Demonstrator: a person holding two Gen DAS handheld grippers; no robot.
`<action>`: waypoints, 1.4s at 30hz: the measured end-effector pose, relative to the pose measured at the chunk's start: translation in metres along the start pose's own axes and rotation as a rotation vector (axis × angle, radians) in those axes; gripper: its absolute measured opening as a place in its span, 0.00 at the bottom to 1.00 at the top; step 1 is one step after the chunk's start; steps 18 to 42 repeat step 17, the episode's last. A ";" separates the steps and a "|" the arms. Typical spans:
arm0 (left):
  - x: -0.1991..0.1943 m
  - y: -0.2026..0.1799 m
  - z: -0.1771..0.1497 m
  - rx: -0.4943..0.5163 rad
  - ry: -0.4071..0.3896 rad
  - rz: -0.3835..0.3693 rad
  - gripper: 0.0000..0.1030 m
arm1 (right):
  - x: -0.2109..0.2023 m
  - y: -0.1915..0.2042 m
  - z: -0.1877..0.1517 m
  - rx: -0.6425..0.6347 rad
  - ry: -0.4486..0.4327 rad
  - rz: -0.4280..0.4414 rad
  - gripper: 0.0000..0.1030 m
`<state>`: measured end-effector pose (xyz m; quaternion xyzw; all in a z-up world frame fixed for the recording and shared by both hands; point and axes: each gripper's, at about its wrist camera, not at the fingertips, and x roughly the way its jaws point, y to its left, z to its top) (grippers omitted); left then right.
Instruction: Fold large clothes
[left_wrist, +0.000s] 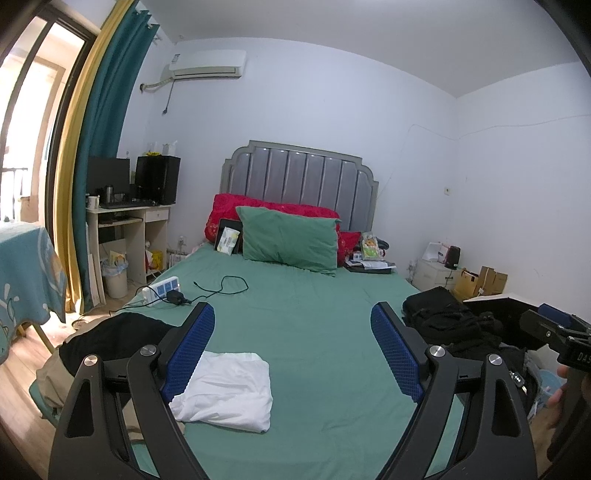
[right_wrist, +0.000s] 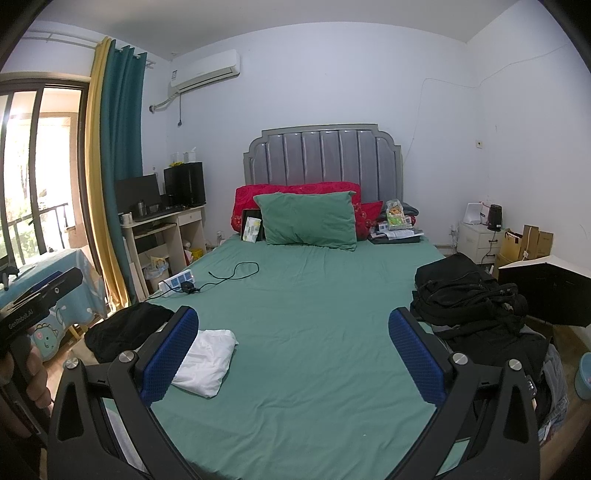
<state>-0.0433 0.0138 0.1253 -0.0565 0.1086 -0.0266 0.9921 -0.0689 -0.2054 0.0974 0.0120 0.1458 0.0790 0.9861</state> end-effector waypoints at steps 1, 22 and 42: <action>-0.001 -0.001 0.000 0.000 0.000 0.000 0.86 | 0.000 0.000 0.000 0.000 0.000 0.001 0.99; 0.002 -0.006 -0.017 0.012 0.021 -0.014 0.86 | 0.000 0.002 -0.001 0.004 0.007 -0.003 0.99; 0.002 -0.006 -0.017 0.012 0.021 -0.014 0.86 | 0.000 0.002 -0.001 0.004 0.007 -0.003 0.99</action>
